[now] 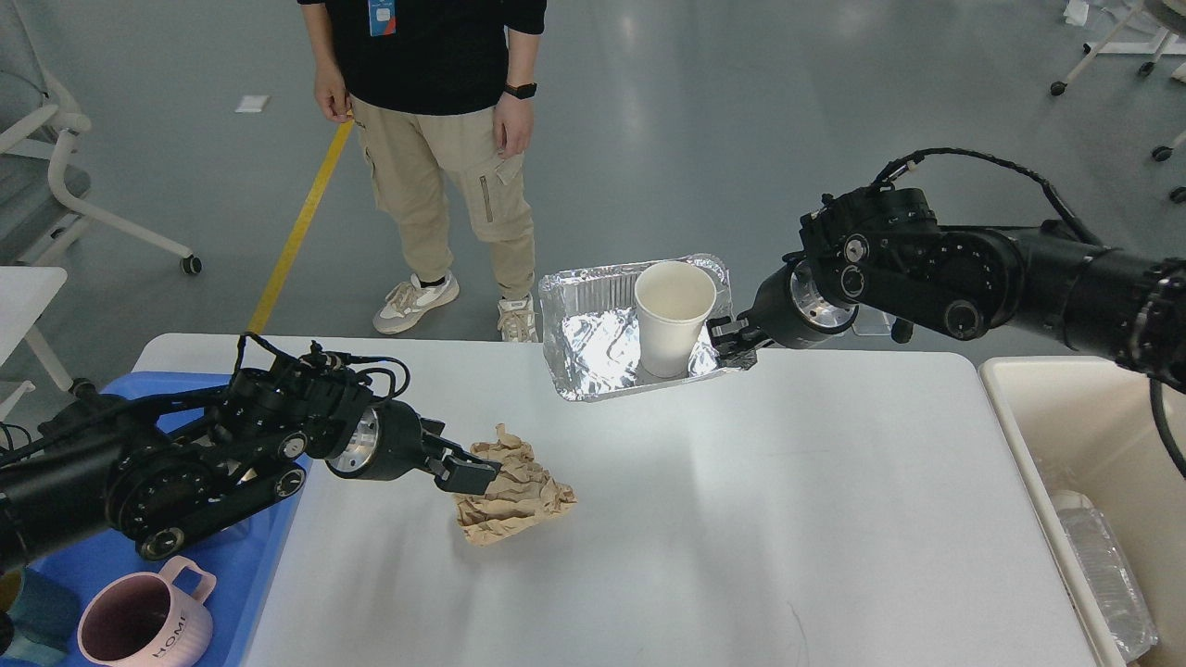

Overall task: Tidy desktop
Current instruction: 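Reach the left gripper down and grasp the beige cloth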

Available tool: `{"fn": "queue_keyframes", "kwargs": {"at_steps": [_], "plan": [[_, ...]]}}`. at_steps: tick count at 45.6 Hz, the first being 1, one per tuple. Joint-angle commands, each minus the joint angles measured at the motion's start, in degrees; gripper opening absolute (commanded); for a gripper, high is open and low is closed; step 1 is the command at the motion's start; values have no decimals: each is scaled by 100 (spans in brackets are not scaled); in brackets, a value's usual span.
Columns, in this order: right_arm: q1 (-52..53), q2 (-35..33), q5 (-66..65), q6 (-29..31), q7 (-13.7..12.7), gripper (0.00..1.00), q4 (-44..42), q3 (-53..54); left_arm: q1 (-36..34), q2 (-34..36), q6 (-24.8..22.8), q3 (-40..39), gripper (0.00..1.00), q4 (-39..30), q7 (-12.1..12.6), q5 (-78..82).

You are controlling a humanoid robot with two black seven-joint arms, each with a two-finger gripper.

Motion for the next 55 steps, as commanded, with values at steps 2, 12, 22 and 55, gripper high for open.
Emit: {"fn": "queue_keyframes", "kwargs": {"at_steps": [2, 12, 22, 55], "plan": [[61, -35, 5, 10, 0, 0, 17, 21, -53, -428, 7, 226, 97, 379, -9, 125], [78, -35, 5, 10, 0, 0, 17, 118, -44, -797, 51, 446, 89, 871, -378, 547], [78, -44, 5, 10, 0, 0, 25, 126, -26, -885, 60, 464, 51, 1144, -519, 741], [17, -114, -3, 10, 0, 0, 43, 144, 9, -719, 51, 446, 1, 1136, -1222, 1022]]}}
